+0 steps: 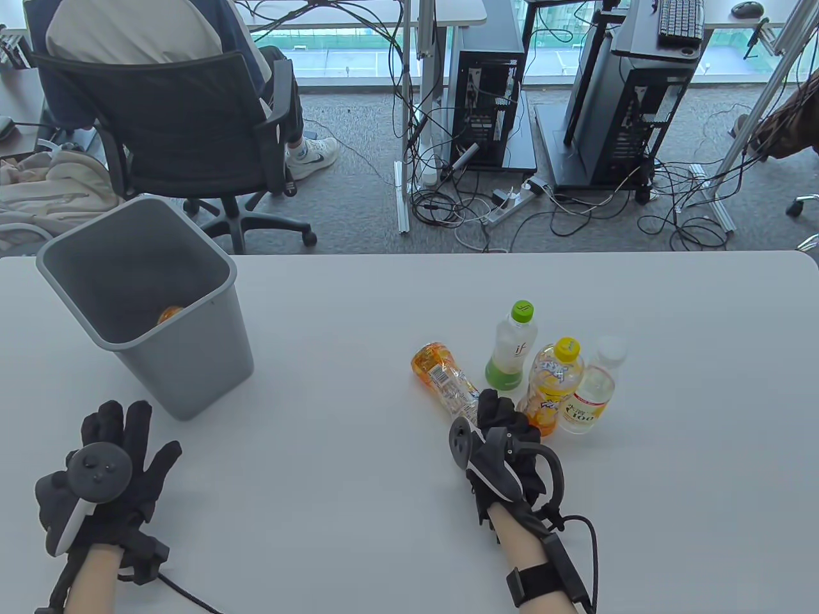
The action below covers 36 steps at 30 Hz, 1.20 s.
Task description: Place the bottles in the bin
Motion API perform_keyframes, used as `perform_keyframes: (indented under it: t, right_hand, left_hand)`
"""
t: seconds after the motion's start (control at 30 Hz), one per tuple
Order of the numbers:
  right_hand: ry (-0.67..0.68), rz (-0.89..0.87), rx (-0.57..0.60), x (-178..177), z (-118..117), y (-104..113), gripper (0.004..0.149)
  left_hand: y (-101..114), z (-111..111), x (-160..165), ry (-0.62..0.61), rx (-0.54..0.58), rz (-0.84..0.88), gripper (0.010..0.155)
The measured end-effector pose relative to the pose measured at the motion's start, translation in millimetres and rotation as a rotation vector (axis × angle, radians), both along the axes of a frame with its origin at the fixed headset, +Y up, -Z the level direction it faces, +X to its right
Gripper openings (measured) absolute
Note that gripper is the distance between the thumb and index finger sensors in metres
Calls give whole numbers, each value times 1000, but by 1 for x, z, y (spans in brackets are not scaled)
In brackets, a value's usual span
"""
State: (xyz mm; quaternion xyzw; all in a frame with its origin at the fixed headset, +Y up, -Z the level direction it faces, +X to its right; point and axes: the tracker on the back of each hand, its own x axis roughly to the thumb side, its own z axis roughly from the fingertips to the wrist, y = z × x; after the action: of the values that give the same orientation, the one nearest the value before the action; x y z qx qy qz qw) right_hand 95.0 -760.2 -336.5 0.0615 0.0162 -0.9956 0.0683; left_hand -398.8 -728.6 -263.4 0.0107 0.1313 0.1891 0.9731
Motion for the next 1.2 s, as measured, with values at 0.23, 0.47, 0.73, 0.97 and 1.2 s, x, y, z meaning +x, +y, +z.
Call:
perform_keyframes:
  t: [0.23,0.47,0.73,0.97,1.2]
  right_hand:
    - [-4,-80,38,0,-1,2,94]
    - [54,-187,118,-13,4,22,94]
    - [176,-230,246,-46,-4,73,92]
    - [297,-212,375,-96,-16,137,90]
    - [413,-191,507,-156,-19,190,88]
  left_hand:
    - [0,0,-1,8,-12,13,83]
    - [0,0,-2,9,0,13,83]
    - [-1,0,-2,11,-1,0,83]
    - [-1,2,-4,33,8,9,83]
    - [-3,3,-3,39,-3,-11,83]
